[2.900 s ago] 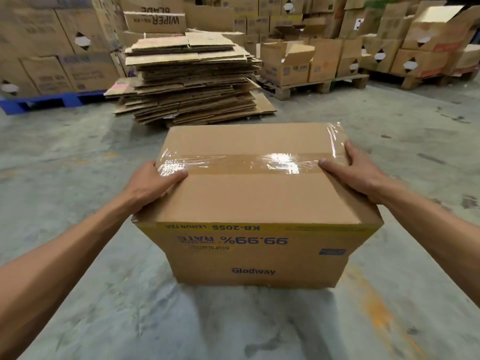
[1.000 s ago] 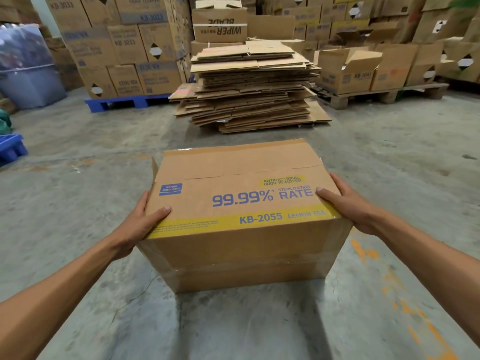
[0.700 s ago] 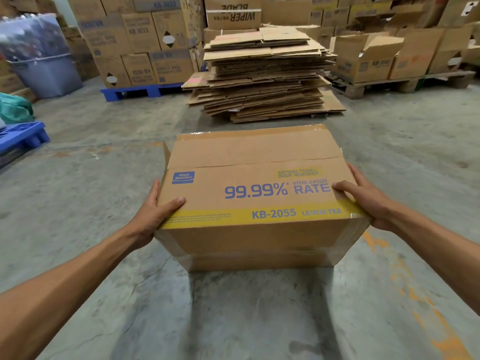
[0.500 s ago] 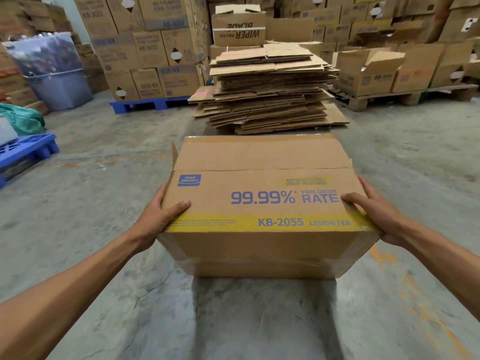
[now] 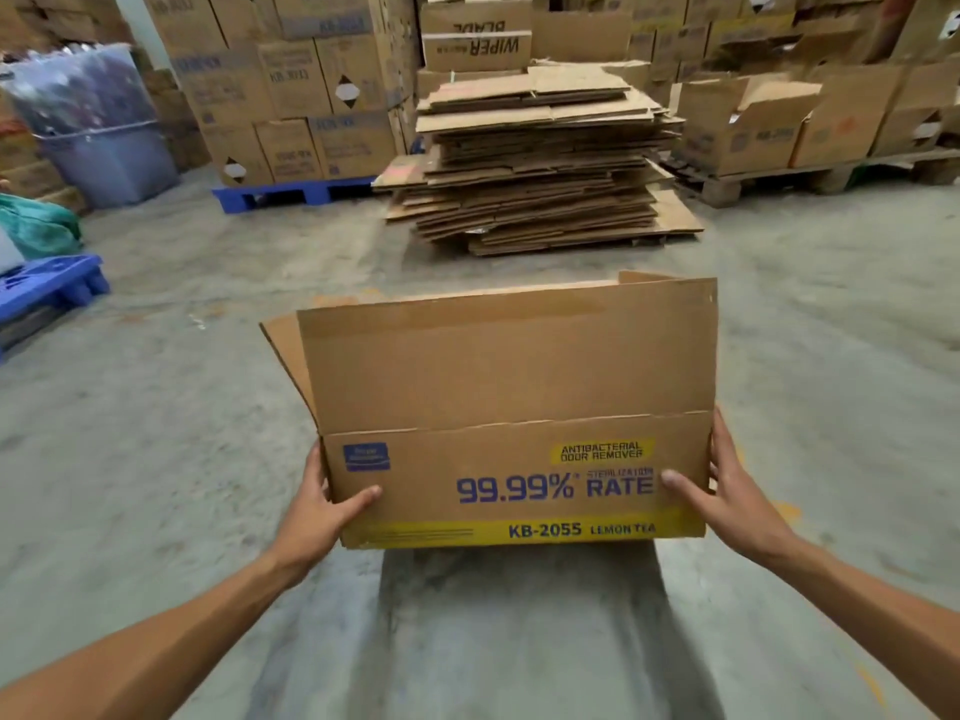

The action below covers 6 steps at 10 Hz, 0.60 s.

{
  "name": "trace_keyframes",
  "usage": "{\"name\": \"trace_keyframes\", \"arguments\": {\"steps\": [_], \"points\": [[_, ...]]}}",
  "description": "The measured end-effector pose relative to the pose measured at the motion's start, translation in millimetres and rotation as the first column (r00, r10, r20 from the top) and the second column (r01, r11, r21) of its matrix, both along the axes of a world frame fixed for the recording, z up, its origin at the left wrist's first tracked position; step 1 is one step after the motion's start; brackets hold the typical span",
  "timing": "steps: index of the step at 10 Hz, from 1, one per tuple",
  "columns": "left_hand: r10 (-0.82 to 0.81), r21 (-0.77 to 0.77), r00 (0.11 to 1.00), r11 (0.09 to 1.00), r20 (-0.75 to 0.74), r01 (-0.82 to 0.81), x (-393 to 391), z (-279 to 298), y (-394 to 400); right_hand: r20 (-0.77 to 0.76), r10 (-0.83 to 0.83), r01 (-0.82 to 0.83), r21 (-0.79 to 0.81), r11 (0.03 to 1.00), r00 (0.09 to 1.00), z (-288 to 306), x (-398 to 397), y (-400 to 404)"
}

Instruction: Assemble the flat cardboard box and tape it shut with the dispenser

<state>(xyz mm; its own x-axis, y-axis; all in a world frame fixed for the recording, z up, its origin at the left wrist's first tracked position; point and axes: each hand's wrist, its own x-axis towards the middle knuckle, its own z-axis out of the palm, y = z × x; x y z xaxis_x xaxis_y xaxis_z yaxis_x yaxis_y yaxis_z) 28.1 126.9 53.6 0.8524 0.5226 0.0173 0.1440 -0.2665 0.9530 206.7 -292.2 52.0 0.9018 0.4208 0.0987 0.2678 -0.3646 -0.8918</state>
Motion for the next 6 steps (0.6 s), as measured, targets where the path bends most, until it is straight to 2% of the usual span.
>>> {"name": "trace_keyframes", "arguments": {"steps": [1,2,3,4,5,6], "points": [[0.084,0.012,0.995,0.996,-0.046,-0.084,13,-9,-2,-0.026,-0.049,0.048,-0.043,0.998,0.998,-9,4,6],[0.237,0.045,0.969,0.971,-0.067,-0.235,31,-19,-4,-0.064,-0.124,0.115,-0.12,0.986,0.99,-19,10,14],[0.309,0.027,0.939,0.951,-0.149,-0.309,49,-29,1,-0.138,-0.181,0.164,-0.131,0.978,0.974,-31,22,22],[0.311,0.003,0.922,0.948,-0.231,-0.318,61,-42,7,-0.214,-0.277,0.234,-0.206,0.95,0.937,-35,30,32],[0.346,0.049,0.899,0.937,-0.27,-0.346,67,-41,12,-0.201,-0.32,0.268,-0.249,0.931,0.926,-31,34,41],[0.397,0.084,0.822,0.913,-0.408,-0.4,72,-50,5,-0.303,-0.376,0.269,-0.34,0.901,0.876,-33,28,53]]}}
